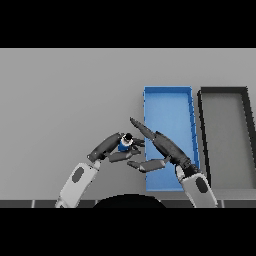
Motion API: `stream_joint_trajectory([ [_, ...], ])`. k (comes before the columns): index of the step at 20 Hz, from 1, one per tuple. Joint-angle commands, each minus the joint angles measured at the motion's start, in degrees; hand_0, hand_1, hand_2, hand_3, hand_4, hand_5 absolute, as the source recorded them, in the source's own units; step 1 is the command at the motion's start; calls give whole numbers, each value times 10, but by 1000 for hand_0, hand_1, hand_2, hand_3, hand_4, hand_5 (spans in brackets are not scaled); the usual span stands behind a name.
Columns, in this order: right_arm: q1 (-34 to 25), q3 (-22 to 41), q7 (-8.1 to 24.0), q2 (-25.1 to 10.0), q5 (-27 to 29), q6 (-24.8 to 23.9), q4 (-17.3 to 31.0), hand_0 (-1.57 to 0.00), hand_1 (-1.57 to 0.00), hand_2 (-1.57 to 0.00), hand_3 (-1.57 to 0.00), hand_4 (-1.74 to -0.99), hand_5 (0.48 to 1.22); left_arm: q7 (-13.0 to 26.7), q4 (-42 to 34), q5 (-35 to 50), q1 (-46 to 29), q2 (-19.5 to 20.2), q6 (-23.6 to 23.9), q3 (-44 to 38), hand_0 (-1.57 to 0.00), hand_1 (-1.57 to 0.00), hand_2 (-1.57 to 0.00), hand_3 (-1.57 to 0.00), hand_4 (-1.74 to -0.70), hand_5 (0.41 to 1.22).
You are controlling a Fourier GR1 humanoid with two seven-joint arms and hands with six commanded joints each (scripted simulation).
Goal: Pick up the blue pipe and place it into the blue bin.
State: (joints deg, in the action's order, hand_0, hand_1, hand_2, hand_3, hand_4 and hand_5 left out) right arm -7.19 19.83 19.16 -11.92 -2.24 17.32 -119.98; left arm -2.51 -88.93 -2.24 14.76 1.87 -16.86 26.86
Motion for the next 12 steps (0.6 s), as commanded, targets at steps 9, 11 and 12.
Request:
stream_joint_trajectory([
  [9, -121, 23, 55, 43, 23, 32, 82, 1, -32, -54, -6, -1215, 513, -23, 13, 0, -6, -15, -43, -20, -1571, -1571, -1571, -1571, -1456, 1221],
  [11, -137, 20, 56, 48, 37, 39, 91, -166, -241, -249, -143, -1255, 519, -8, 22, -3, -10, -22, -42, -25, -1571, -1571, -1571, -1571, -1515, 1221],
  [12, -149, 20, 59, 52, 35, 40, 101, -398, -437, -428, -307, -1303, 520, 7, 24, 0, -1, -24, -42, -32, -1571, -1571, -1541, -1304, -1560, 1221],
])
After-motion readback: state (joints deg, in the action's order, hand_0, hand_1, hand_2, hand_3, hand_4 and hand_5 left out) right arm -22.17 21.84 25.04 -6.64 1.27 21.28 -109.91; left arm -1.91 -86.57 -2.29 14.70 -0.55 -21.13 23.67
